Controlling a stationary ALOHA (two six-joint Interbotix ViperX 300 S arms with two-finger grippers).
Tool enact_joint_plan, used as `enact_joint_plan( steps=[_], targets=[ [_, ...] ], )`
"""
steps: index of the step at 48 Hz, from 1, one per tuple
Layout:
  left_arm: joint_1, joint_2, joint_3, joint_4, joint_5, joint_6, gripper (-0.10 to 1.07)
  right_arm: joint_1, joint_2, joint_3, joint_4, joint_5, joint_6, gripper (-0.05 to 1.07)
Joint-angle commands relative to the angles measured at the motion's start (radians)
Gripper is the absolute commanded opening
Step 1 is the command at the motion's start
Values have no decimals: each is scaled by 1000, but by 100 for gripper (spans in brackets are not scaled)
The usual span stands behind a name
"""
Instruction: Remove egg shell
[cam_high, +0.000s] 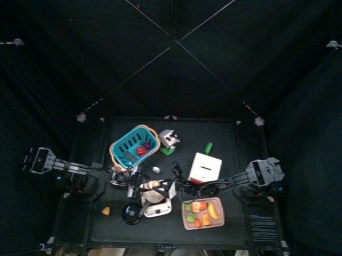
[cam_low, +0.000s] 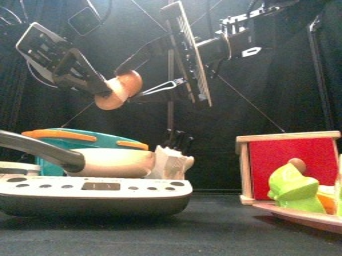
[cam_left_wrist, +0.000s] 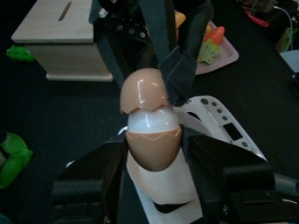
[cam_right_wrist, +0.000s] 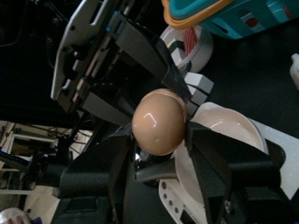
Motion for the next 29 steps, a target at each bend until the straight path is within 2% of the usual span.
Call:
enact_joint_plan(
  steps=[1, 19, 29],
  targets=[
    [2, -3, -12, 0, -5, 0, 68, 0, -51, -2, -3, -9, -3, 71],
    [2, -3, 6, 0, -8, 0, 68, -2, -107, 72, -3, -17, -5, 71],
    [0, -5, 6, 0, -15, 0, 68, -8, -109, 92, -6, -18, -5, 71]
  ],
)
